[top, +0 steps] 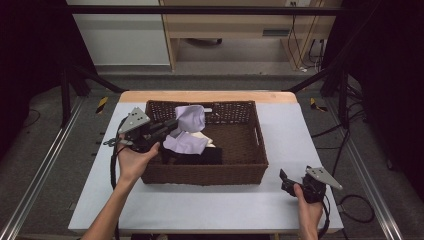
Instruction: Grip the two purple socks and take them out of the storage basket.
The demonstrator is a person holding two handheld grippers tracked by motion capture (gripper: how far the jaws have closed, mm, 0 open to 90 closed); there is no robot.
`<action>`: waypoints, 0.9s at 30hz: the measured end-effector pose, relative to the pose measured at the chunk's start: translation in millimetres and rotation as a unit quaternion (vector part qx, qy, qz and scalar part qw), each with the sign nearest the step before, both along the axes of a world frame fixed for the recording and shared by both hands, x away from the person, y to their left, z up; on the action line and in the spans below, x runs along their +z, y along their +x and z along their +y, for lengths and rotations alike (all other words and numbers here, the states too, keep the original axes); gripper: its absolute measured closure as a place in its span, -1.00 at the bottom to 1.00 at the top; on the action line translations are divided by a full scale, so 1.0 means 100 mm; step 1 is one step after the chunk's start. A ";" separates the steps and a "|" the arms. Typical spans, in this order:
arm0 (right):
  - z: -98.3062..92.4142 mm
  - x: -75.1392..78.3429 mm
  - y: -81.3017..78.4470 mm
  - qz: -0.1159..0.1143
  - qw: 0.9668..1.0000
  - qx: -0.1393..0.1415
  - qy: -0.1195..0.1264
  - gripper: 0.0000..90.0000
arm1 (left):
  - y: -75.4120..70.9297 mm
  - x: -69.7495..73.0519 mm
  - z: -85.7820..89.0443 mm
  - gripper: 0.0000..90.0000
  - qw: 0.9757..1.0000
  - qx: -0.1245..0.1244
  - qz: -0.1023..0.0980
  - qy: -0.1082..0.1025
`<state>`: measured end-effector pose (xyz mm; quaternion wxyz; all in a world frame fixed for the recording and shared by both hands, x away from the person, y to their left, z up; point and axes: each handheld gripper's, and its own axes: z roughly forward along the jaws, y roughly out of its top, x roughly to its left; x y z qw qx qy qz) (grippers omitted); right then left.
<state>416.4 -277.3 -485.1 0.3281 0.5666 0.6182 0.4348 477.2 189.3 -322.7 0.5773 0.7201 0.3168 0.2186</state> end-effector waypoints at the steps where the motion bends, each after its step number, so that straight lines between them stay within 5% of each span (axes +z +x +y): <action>1: 0.00 0.00 0.00 -0.001 1.000 -0.001 0.000 -0.90 | -0.04 0.02 0.00 0.94 1.000 -0.003 -0.003 0.000; 13: 0.00 0.00 0.00 0.000 1.000 0.000 -0.002 -0.90 | -0.44 0.14 -0.01 0.94 0.999 -0.043 -0.025 0.000; 27: 0.00 0.00 0.00 -0.001 1.000 -0.001 -0.002 -0.89 | -0.81 0.10 -0.03 0.94 0.996 -0.083 -0.039 0.002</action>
